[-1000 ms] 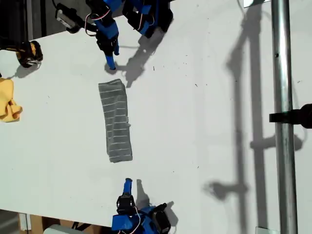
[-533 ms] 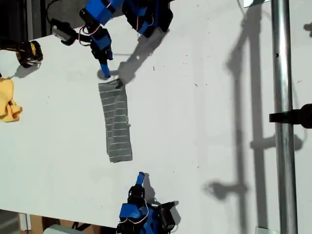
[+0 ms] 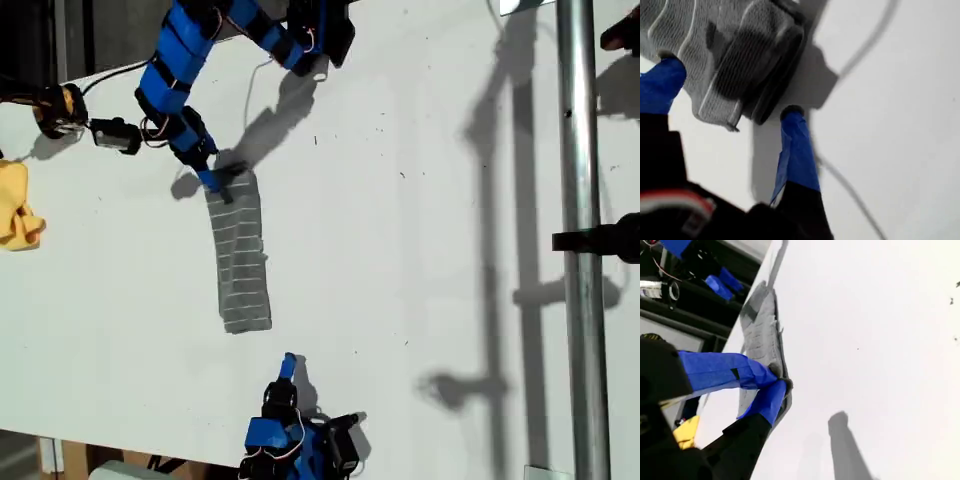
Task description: Grasp corners of a towel and fold twice.
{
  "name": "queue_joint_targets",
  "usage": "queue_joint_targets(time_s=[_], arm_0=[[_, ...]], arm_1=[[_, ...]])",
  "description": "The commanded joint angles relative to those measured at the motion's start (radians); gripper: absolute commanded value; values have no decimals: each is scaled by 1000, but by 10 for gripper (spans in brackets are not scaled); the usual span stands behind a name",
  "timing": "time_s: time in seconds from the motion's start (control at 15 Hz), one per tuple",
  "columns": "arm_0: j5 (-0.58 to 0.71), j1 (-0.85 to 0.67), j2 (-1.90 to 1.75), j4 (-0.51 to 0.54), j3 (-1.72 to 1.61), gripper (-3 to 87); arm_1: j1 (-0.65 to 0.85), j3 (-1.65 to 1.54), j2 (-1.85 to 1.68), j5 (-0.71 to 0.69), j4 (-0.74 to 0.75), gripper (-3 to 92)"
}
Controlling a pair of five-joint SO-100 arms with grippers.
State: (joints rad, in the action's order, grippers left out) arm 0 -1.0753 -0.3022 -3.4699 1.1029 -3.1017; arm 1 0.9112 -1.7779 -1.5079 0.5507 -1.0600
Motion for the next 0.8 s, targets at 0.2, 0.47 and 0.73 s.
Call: queue_joint_targets(time_s=[0.2, 0.47, 0.73], arm_0=[[-15, 2, -5, 12, -6, -1], [-17, -18, -5, 18, -9, -3], [-20, -29, -5, 18, -9, -8]], arm_1=[[-80, 321, 345, 14, 5, 370], [-112, 426, 437, 23, -37, 330], [-146, 456, 434, 8, -57, 118]])
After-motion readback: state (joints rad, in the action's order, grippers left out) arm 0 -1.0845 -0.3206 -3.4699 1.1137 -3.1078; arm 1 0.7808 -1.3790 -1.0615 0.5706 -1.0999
